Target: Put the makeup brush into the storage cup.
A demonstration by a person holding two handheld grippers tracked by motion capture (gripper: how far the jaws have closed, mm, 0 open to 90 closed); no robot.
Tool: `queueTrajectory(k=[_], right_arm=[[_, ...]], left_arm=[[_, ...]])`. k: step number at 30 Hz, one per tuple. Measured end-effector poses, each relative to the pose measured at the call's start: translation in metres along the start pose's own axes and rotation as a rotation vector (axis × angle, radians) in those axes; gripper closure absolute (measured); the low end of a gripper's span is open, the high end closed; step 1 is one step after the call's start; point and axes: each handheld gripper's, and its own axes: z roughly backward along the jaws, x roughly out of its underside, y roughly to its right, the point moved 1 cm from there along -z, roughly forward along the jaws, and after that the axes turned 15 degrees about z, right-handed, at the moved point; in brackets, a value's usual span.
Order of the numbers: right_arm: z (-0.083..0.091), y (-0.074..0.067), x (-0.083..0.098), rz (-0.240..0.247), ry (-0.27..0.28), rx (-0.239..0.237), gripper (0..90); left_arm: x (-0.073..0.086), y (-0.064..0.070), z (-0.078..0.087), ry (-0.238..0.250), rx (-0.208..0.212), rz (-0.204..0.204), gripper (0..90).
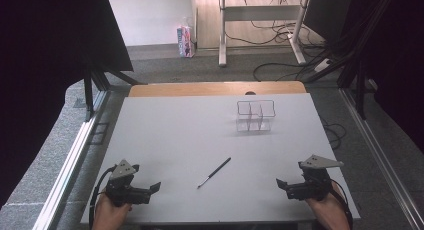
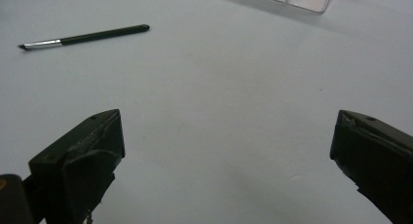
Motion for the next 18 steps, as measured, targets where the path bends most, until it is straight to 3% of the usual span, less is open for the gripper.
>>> queueTrajectory(k=[4, 9, 18], right_arm=[[-0.0025, -0.0022, -0.0003, 0.031, -0.016, 0.002, 0.0], [-0.0012, 0.0025, 0.0021, 0.051, -0.032, 0.009, 0.0], [-0.0015, 0.0035, 0.0022, 0.043, -0.007, -0.031, 0.0]], left_arm=[[-0.0006, -0.0013, 0.0014, 0.009, 0.012, 0.024, 0.0], [0.0, -0.0026, -0.0009, -0.014, -0.014, 0.024, 0.0], [-0.0014, -0.0027, -0.0008, -0.015, -0.033, 0.022, 0.3]])
